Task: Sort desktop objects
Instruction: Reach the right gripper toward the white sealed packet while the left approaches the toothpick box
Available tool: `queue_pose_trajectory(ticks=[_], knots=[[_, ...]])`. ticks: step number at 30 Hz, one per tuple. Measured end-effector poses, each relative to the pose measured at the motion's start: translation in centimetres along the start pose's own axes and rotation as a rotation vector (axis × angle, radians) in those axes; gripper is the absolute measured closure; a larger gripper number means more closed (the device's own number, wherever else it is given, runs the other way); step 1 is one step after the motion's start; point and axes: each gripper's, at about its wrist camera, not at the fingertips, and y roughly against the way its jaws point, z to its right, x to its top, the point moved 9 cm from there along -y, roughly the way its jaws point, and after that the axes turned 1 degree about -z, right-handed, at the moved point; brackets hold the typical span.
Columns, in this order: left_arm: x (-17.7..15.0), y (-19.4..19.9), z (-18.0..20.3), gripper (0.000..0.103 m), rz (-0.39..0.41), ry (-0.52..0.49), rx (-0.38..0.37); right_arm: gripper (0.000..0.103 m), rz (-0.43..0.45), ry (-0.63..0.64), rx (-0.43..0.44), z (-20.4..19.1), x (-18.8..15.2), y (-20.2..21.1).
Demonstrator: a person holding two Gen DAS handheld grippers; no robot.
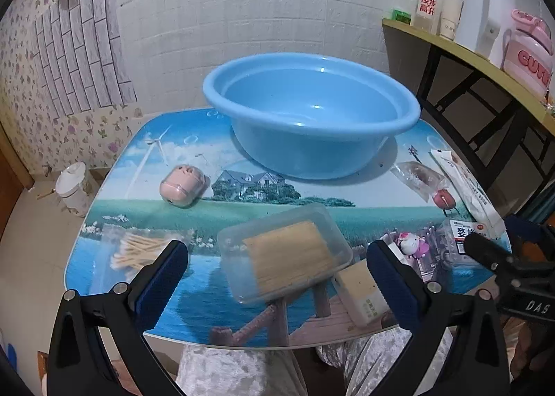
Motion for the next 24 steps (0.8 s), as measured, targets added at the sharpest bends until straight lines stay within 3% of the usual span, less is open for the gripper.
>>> queue_pose_trajectory(ticks=[24], knots=[[-0.7, -3.0, 0.8, 0.000, -0.022, 0.036, 0.058, 0.000, 0.024, -0.004, -0.040, 3.6, 1.4, -1.3]])
